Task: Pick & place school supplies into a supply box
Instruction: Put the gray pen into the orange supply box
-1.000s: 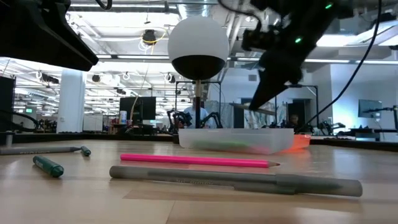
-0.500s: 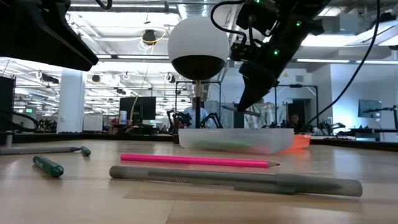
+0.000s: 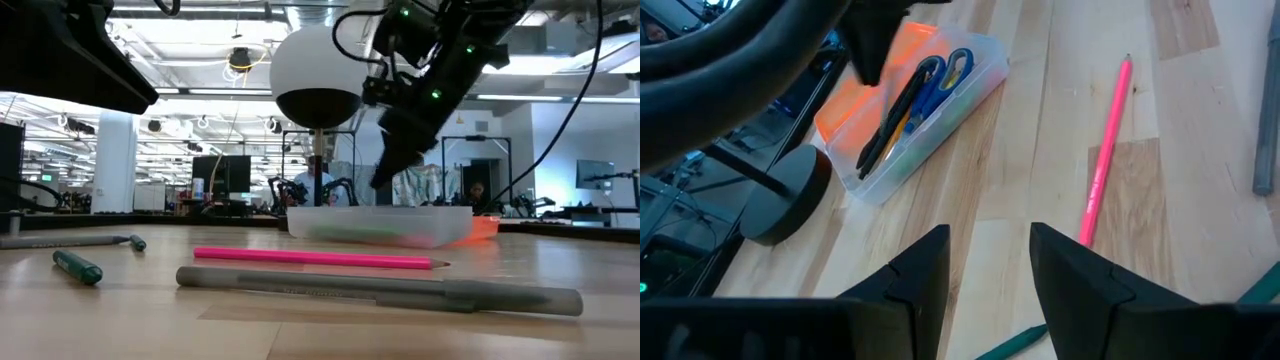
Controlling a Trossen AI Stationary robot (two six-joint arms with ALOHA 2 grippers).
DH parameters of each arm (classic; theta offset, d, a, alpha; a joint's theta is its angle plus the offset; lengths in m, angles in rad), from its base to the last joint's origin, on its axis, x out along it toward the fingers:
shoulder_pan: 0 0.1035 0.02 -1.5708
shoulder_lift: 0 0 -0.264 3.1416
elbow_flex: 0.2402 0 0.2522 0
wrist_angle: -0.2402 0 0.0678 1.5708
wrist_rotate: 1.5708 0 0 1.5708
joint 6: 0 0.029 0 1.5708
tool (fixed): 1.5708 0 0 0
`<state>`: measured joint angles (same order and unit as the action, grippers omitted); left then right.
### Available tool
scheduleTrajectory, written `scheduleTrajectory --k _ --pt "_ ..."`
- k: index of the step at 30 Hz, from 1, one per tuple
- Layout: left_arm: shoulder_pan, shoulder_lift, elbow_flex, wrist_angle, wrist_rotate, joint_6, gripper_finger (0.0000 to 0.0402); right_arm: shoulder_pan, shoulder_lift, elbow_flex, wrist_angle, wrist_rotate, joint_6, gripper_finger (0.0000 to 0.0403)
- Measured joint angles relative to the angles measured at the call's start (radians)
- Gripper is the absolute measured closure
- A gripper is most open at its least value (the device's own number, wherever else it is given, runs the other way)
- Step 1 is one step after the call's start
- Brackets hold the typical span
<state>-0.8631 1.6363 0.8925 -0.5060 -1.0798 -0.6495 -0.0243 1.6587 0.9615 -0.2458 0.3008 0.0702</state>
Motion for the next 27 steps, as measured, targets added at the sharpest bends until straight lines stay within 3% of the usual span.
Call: scheduleTrajectory --k 7,13,21,27 --pt "0.0 0.0 0.0 0.0 0.001 -0.006 0.0267 -0.02 -0.014 0.001 0.004 0.013 0.008 0.0308" --pt "0.003 0.0 0.0 -0.014 0.035 -0.052 0.0267 0.05 -0.013 0.0 0.001 0.024 -0.02 0.0295" --pt "0.003 0.0 0.0 -0.033 0.112 -0.119 0.0267 0.204 -0.048 0.0 -0.099 0.229 0.008 0.0294" --pt "0.024 0.001 -0.005 -0.122 0.182 -0.318 0.0267 0.404 -0.12 -0.002 -0.165 0.397 0.053 0.0294"
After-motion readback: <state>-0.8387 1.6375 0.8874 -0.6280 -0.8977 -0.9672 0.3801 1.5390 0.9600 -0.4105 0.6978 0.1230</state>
